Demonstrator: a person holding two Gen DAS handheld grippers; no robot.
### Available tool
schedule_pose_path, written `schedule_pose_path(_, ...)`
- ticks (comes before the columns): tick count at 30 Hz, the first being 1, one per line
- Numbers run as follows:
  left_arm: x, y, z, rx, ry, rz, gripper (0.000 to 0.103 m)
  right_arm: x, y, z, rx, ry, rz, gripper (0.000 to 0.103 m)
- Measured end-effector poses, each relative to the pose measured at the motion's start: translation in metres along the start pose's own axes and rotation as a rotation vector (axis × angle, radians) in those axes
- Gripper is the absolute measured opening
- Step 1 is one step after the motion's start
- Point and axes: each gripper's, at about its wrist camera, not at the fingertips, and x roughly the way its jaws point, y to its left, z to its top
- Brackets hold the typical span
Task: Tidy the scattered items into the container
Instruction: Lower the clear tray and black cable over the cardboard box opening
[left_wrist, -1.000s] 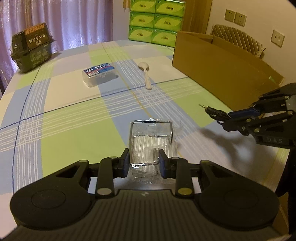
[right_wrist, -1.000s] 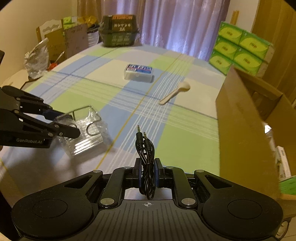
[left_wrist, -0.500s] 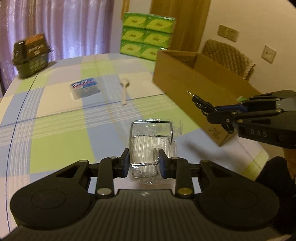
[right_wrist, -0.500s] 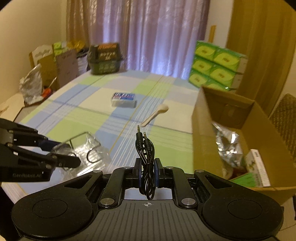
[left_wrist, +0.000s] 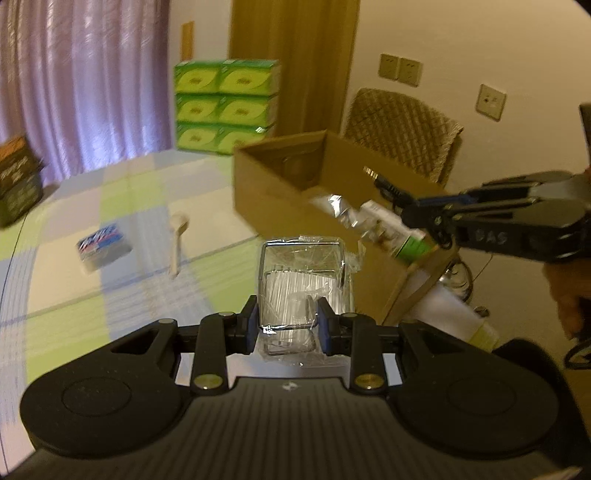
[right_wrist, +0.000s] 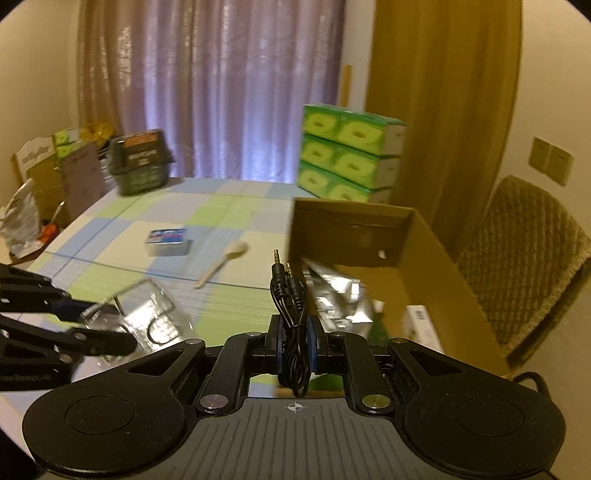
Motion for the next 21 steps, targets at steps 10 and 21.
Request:
schedule_pose_path(10,0.030,-0.033,0.052,0.032,-0.021,-0.037,0.026,0.002,-0.053,0.006,0.034,-0.007,-0.038,0.015)
schedule_pose_path(21,0.055,-0.051,0.072,0.046,-0.013,-0.059,0.026,0.015,-0.075,0.004,0.043,0.008,-0.043,0.015)
